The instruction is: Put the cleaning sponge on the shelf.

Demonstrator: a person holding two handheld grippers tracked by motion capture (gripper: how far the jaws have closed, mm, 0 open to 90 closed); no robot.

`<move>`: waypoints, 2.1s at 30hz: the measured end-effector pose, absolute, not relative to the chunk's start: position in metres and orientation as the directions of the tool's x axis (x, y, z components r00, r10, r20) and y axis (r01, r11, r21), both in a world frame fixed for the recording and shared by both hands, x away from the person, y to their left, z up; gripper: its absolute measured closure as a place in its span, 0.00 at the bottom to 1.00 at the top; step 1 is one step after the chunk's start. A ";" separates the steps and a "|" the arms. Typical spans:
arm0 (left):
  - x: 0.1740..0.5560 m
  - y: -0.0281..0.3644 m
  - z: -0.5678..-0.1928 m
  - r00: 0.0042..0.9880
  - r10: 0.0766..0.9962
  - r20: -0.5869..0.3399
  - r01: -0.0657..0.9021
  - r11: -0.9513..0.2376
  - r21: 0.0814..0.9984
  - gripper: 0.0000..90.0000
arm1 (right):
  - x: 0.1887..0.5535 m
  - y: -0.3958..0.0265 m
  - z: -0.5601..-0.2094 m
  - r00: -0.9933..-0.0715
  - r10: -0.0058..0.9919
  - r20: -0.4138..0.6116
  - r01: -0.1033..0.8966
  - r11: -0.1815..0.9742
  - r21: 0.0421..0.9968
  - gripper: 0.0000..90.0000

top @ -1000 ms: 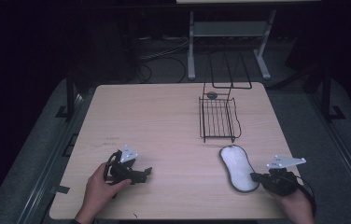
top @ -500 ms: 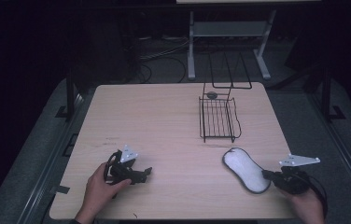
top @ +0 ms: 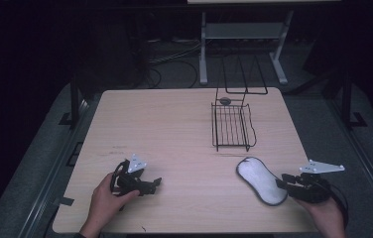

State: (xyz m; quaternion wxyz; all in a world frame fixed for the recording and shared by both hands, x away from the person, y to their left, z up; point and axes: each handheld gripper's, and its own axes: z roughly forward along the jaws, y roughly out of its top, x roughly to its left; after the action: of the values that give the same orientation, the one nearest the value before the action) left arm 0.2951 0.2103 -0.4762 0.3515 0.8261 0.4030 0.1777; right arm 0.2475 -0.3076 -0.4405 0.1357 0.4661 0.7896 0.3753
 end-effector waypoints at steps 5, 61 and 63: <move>0.295 0.210 -0.476 0.612 0.791 0.010 0.541 -0.428 0.724 0.14 | 0.254 -0.304 -0.439 -0.519 0.845 0.131 0.643 0.284 0.711 0.43; 0.295 0.210 -0.476 0.612 0.791 0.010 0.541 -0.428 0.724 0.14 | 0.285 -0.258 -0.452 -0.568 0.820 0.073 0.650 0.392 0.651 0.39; 0.295 0.210 -0.476 0.612 0.791 0.010 0.541 -0.428 0.724 0.14 | 0.284 -0.260 -0.450 -0.567 0.820 0.074 0.642 0.384 0.664 0.43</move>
State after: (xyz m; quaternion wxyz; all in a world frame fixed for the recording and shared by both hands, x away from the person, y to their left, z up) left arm 0.2950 0.2102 -0.4762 0.3514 0.8260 0.4033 0.1776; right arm 0.2837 -0.2600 -0.4501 0.1347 0.4451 0.8209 0.3314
